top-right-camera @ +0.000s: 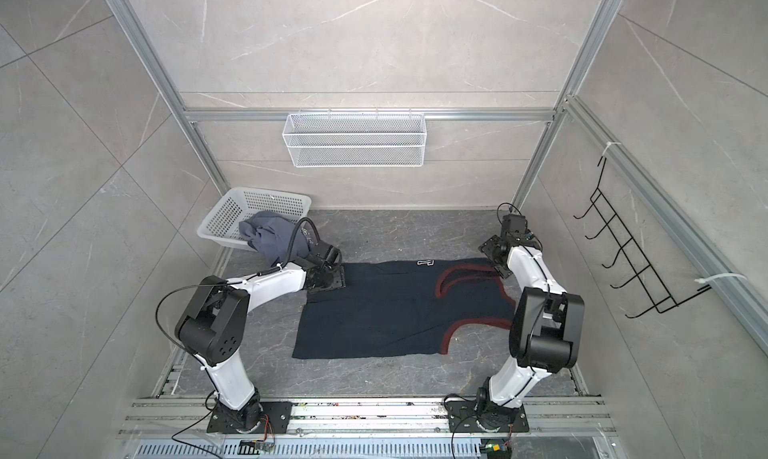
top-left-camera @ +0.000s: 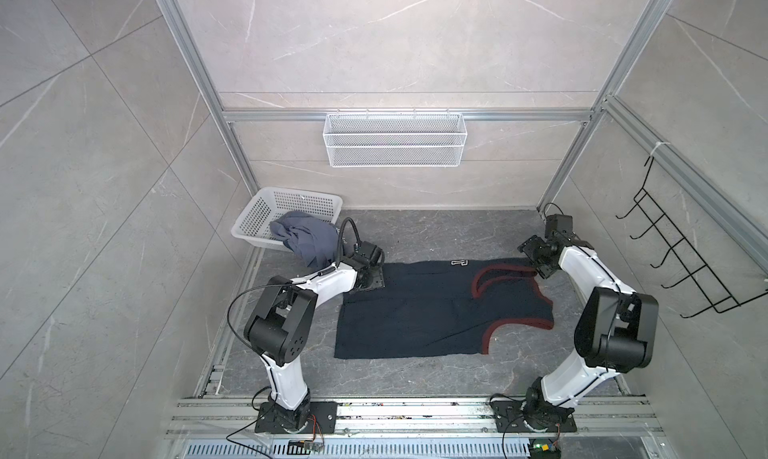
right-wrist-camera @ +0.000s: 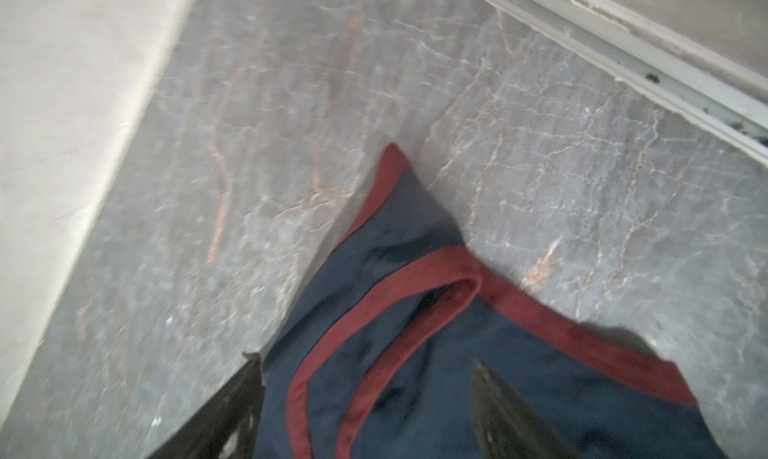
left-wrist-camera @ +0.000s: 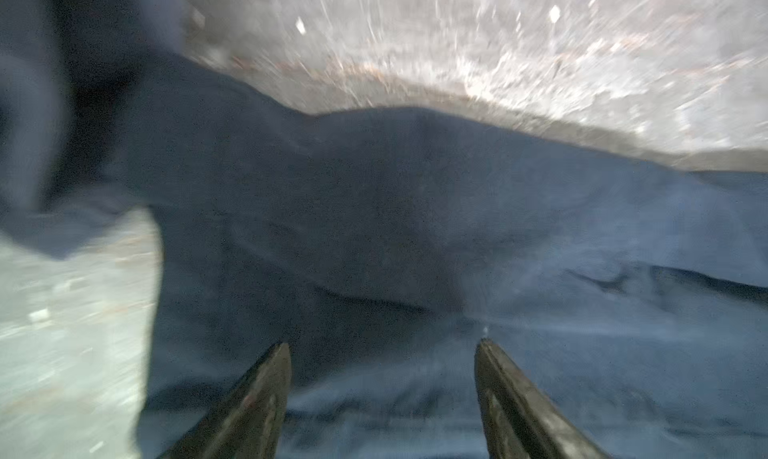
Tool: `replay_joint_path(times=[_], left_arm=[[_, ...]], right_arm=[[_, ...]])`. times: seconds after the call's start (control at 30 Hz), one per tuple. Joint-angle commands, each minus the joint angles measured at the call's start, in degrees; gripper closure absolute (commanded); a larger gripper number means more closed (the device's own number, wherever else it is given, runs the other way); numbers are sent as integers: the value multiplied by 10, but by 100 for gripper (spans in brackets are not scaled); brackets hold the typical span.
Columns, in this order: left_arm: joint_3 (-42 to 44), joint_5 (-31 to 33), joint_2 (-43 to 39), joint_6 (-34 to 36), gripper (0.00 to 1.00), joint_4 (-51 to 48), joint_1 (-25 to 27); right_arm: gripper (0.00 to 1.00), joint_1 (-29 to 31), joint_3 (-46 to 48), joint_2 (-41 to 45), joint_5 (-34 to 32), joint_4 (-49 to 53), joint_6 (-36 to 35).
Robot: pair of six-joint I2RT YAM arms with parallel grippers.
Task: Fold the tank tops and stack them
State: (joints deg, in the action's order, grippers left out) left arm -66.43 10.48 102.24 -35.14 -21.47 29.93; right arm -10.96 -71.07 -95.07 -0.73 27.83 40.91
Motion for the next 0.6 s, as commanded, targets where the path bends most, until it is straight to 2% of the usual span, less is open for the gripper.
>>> replay_joint_path(times=[0.0,0.13,0.3,0.4,0.57], left_arm=[[-29,11,-30,16,27,-25,9],[-53,-12,-4,15,26,-22,23],[-80,-40,49,7,26,-7,25],[-93,-44,80,6,26,-6,25],[-101,-44,113,0,26,-5,24]], right_arm=[[20,31,39,21,18,6,-21],[21,118,42,21,49,13,-42],[23,204,18,-32,4,58,-53],[23,225,-9,-88,-29,90,-58],[24,223,-52,-171,-69,118,-64]])
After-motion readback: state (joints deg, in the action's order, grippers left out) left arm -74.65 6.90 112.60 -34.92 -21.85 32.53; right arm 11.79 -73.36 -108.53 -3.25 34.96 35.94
